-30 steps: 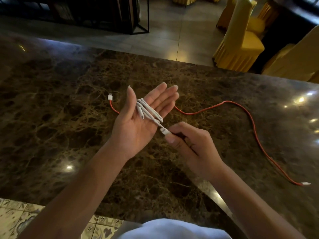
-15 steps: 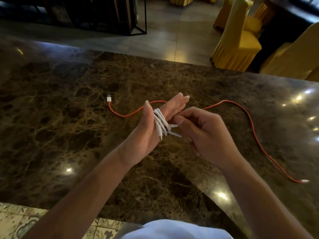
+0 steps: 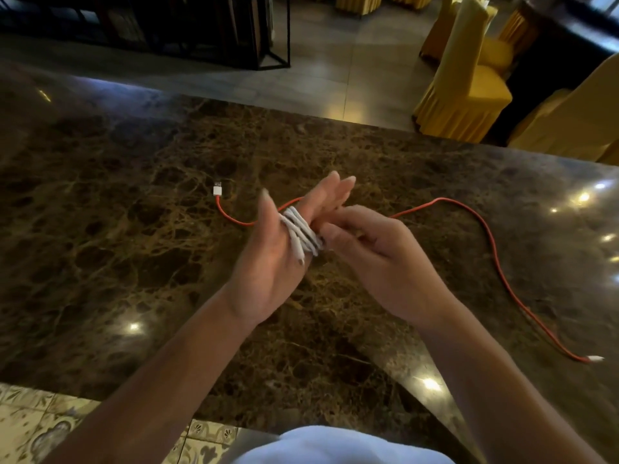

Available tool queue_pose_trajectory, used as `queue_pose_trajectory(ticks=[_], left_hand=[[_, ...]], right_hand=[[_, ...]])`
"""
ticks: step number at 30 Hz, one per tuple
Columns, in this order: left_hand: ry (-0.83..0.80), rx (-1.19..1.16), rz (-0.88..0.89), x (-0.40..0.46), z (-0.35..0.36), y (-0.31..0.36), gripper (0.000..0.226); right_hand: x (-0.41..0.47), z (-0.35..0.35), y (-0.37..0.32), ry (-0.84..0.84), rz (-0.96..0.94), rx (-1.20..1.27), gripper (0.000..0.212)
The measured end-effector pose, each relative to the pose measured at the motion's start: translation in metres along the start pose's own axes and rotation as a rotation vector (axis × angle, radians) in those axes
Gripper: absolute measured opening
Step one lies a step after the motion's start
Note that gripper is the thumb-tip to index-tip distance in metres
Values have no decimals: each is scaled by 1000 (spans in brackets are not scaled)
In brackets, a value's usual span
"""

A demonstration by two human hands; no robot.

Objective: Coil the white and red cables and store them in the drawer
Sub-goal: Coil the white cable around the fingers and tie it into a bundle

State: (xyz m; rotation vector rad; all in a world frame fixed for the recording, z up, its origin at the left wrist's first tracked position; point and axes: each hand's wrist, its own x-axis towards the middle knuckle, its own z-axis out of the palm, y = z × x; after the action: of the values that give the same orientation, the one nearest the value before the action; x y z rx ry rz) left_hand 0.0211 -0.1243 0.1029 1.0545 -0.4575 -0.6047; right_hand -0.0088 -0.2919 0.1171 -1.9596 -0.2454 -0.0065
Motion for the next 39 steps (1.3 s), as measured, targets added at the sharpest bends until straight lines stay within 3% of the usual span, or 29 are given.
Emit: queue_pose_trajectory(ticks=[3, 5, 8, 11, 15, 23, 25, 28, 31, 34, 36, 39], left_hand=[[58, -208, 30, -5, -7, 11, 110], [120, -271, 63, -7, -12, 13, 108], [150, -281, 81, -6, -11, 13, 107], [134, -237, 88, -5, -3, 14, 111], [127, -226, 74, -3, 2, 12, 109], [123, -179, 6, -1, 0, -1, 101], [109, -202, 5, -1, -1, -1, 98], [125, -228, 37, 3, -2, 3, 96], [201, -270, 58, 7, -4, 7, 97], [237, -292, 68, 7, -6, 7, 99], [253, -244, 71, 6, -6, 3, 100], [272, -195, 110, 7, -5, -3, 99]], right_hand=[[-5, -2, 1, 111, -76, -47, 37], [-4, -6, 5, 122, -85, -49, 33], [-3, 2, 8, 133, -80, 1, 26], [1, 12, 8, 276, -110, -11, 20], [5, 16, 6, 366, -193, -131, 27], [3, -4, 5, 80, -362, -447, 33], [3, -6, 2, 16, -402, -417, 29], [0, 1, 2, 89, -258, -237, 39], [-4, 10, 4, 246, -296, -395, 43], [-7, 12, 1, 85, -386, -433, 33], [-9, 15, -2, -37, -252, -301, 27], [-5, 19, 0, -31, -51, -239, 31]])
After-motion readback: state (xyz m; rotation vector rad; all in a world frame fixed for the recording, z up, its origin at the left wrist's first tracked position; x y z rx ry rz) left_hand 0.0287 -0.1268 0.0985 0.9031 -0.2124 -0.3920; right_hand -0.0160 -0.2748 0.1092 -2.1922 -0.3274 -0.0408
